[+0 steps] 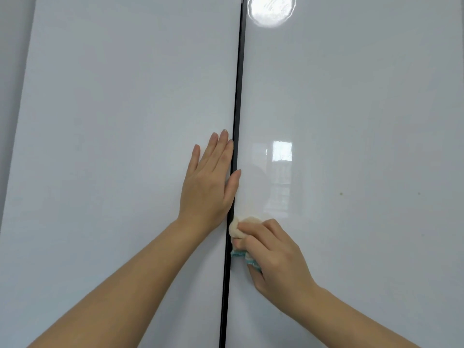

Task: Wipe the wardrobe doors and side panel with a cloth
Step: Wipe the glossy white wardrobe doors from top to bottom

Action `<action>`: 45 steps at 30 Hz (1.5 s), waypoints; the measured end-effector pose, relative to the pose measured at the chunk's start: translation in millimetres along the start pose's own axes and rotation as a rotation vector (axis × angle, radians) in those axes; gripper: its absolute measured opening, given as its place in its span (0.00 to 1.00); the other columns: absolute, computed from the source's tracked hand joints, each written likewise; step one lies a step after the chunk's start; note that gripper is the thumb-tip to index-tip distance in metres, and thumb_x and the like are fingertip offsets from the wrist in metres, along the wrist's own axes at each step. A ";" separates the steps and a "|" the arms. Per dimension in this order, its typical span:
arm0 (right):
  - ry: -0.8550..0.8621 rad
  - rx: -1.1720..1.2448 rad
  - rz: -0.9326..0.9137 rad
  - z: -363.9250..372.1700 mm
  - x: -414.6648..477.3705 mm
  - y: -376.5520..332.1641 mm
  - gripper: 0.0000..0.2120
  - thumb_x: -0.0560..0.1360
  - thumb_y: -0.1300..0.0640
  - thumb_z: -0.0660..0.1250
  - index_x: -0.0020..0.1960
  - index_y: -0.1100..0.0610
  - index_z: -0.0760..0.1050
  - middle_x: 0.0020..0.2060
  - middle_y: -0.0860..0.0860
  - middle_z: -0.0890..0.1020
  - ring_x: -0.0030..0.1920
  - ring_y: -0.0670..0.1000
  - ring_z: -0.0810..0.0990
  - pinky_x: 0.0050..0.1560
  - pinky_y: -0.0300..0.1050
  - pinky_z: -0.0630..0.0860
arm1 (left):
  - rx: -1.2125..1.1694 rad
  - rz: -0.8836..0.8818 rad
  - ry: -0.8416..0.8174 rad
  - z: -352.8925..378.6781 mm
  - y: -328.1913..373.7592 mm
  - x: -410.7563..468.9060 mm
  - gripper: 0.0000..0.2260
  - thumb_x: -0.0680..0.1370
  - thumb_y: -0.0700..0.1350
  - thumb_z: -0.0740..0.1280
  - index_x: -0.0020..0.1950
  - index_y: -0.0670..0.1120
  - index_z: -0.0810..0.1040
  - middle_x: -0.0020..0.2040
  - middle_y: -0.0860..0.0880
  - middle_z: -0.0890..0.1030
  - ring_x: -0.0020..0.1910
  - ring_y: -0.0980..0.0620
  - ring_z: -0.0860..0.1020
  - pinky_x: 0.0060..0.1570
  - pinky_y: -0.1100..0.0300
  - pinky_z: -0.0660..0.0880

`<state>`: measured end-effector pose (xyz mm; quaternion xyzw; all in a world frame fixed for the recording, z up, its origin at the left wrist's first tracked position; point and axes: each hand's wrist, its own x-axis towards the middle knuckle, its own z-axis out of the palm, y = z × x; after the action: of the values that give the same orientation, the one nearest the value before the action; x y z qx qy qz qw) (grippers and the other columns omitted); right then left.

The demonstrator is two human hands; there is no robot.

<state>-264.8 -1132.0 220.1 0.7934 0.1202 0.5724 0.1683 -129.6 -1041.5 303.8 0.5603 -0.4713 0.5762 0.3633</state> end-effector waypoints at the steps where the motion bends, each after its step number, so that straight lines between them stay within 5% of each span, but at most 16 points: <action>1: -0.002 -0.018 -0.019 0.0 0.2 0.9 0.15 0.64 0.73 0.67 0.47 0.58 0.78 0.52 0.52 0.81 0.42 0.54 0.72 0.42 0.40 0.71 | -0.001 -0.001 0.005 0.2 0.0 0.4 0.24 0.82 0.50 0.51 0.76 0.41 0.61 0.77 0.47 0.60 0.77 0.51 0.55 0.76 0.51 0.48; 6: 0.024 -0.144 -0.099 -4.8 4.1 16.4 0.14 0.69 0.73 0.57 0.47 0.60 0.77 0.53 0.55 0.81 0.36 0.57 0.71 0.35 0.51 0.71 | 0.023 -0.004 0.023 2.3 0.1 -0.5 0.24 0.82 0.49 0.52 0.76 0.40 0.62 0.77 0.46 0.61 0.77 0.50 0.57 0.76 0.48 0.51; 10: 0.213 -0.226 0.103 -29.5 11.1 44.3 0.16 0.62 0.73 0.64 0.48 0.62 0.79 0.55 0.58 0.81 0.42 0.60 0.74 0.43 0.52 0.73 | 0.018 -0.055 0.029 4.1 7.3 -1.6 0.24 0.80 0.47 0.52 0.76 0.41 0.62 0.77 0.47 0.61 0.77 0.50 0.56 0.76 0.48 0.49; 17: 0.470 -0.283 0.439 -64.0 12.8 83.9 0.12 0.70 0.65 0.61 0.53 0.61 0.76 0.57 0.57 0.78 0.52 0.60 0.73 0.55 0.33 0.62 | -0.011 -0.174 0.032 10.6 26.4 -9.9 0.26 0.79 0.43 0.51 0.77 0.41 0.56 0.79 0.46 0.55 0.78 0.51 0.50 0.76 0.47 0.44; 25: 0.238 -0.357 0.129 -50.4 4.7 62.3 0.19 0.65 0.68 0.68 0.54 0.55 0.75 0.58 0.52 0.80 0.45 0.56 0.73 0.40 0.50 0.70 | 0.014 -0.196 0.010 11.7 30.6 -13.7 0.26 0.78 0.40 0.52 0.78 0.40 0.54 0.79 0.44 0.53 0.78 0.49 0.49 0.76 0.46 0.43; 30: 0.357 -0.554 0.476 -121.9 -21.4 130.5 0.15 0.69 0.61 0.62 0.56 0.55 0.74 0.60 0.54 0.78 0.51 0.59 0.74 0.46 0.51 0.66 | 0.044 -0.210 -0.005 12.0 34.1 -14.6 0.26 0.79 0.40 0.50 0.78 0.39 0.53 0.79 0.44 0.52 0.78 0.49 0.49 0.76 0.46 0.43; 35: 0.517 -0.574 0.820 -166.0 -67.6 166.3 0.15 0.73 0.65 0.63 0.60 0.60 0.74 0.61 0.58 0.76 0.58 0.64 0.72 0.56 0.56 0.67 | 0.038 -0.228 0.006 13.2 34.7 -13.9 0.26 0.79 0.40 0.50 0.78 0.39 0.53 0.79 0.44 0.53 0.78 0.50 0.48 0.76 0.46 0.43; 42: 0.583 -0.415 0.783 -141.1 -79.7 144.3 0.13 0.73 0.63 0.61 0.56 0.65 0.74 0.56 0.62 0.77 0.56 0.65 0.73 0.59 0.29 0.56 | 0.011 -0.225 -0.013 11.5 35.0 -14.5 0.26 0.79 0.41 0.50 0.78 0.39 0.53 0.79 0.45 0.52 0.78 0.51 0.48 0.76 0.49 0.39; 45: 0.546 -0.318 0.678 -111.3 -53.6 114.8 0.13 0.72 0.61 0.60 0.54 0.63 0.76 0.56 0.60 0.78 0.55 0.62 0.74 0.60 0.26 0.57 | -0.012 -0.213 -0.028 8.9 33.5 -15.3 0.26 0.79 0.42 0.49 0.78 0.39 0.52 0.79 0.45 0.52 0.78 0.52 0.47 0.76 0.49 0.38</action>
<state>-387.5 -1243.1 252.1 0.5724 -0.1956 0.7945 0.0535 -157.0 -1058.0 283.4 0.6130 -0.4175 0.5237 0.4191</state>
